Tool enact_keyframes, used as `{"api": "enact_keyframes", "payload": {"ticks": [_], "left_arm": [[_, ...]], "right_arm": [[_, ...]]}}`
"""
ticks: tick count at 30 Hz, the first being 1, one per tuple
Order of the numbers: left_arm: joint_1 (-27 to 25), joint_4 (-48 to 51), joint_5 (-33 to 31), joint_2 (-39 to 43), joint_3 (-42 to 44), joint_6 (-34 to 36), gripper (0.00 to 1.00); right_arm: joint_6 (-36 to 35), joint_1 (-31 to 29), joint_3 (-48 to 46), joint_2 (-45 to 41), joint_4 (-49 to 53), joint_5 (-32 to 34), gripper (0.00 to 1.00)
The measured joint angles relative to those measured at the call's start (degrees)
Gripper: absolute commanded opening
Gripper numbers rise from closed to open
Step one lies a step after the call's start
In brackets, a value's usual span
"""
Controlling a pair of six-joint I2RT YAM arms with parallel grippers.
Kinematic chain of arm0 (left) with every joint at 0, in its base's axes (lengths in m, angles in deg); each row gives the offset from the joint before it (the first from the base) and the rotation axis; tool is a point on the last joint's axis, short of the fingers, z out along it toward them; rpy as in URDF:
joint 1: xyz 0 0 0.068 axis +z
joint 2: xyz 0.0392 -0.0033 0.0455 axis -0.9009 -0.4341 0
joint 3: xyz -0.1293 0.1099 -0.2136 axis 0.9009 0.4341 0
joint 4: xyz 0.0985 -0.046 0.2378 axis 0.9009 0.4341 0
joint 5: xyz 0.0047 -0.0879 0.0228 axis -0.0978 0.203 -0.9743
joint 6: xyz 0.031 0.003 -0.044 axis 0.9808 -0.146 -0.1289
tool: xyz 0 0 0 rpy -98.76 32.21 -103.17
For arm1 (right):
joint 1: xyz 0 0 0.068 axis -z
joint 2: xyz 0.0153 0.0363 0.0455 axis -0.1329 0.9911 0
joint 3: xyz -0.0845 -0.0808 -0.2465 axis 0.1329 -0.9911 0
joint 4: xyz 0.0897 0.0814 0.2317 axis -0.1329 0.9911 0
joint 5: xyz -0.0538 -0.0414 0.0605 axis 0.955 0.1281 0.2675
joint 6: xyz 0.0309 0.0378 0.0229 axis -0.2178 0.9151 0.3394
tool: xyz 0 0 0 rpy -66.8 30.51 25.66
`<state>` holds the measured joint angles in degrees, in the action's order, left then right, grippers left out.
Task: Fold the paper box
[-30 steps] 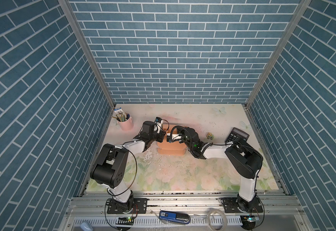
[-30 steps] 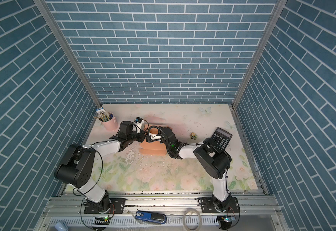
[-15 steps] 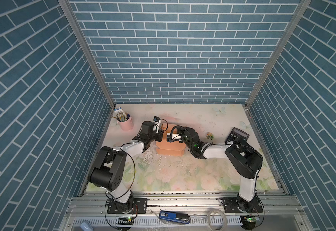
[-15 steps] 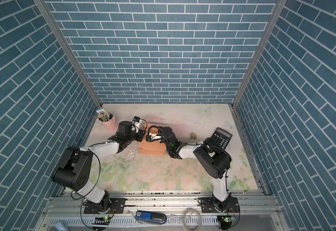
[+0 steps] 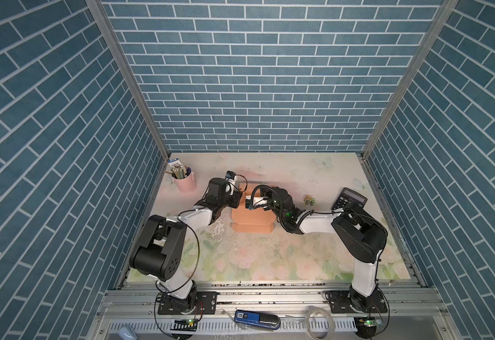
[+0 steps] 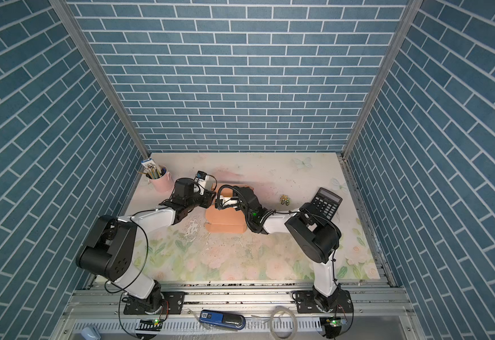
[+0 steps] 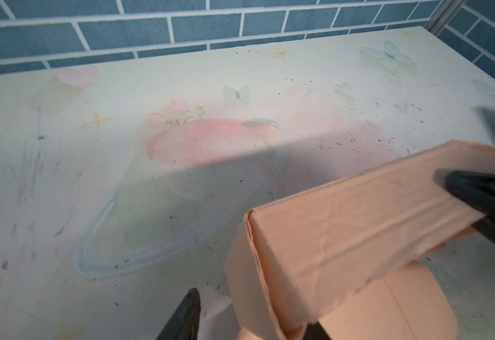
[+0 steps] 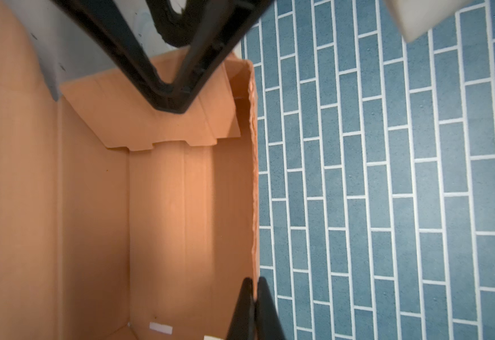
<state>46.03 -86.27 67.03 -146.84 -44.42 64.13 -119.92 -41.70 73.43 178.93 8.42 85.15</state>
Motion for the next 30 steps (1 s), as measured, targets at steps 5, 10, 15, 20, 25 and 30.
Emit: {"api": "enact_keyframes", "payload": {"ticks": [5,10,15,20,25,30], "left_arm": [[0.0,-0.83,0.37,-0.7,-0.11,-0.66,0.3],[-0.04,-1.42,1.09,-0.85,-0.11,-1.46,0.21],[-0.11,-1.4,1.4,-0.85,-0.11,-2.19,0.13],[-0.13,-1.4,1.38,-0.85,-0.09,-2.91,0.08],[-0.13,-1.81,1.4,-0.85,0.24,-3.58,0.01],[-0.15,-1.92,1.44,-0.85,0.24,-4.04,0.0]], "right_arm": [[0.02,0.0,0.0,0.0,0.0,0.0,0.0],[0.04,0.0,0.0,0.02,0.0,0.07,0.0],[0.24,0.0,0.0,0.02,-0.04,0.13,0.0],[0.28,0.0,0.0,0.02,-0.11,0.37,0.0],[0.68,0.0,0.0,0.02,-0.22,0.52,0.0],[1.97,0.0,0.0,0.0,-0.24,0.55,0.02]]}}
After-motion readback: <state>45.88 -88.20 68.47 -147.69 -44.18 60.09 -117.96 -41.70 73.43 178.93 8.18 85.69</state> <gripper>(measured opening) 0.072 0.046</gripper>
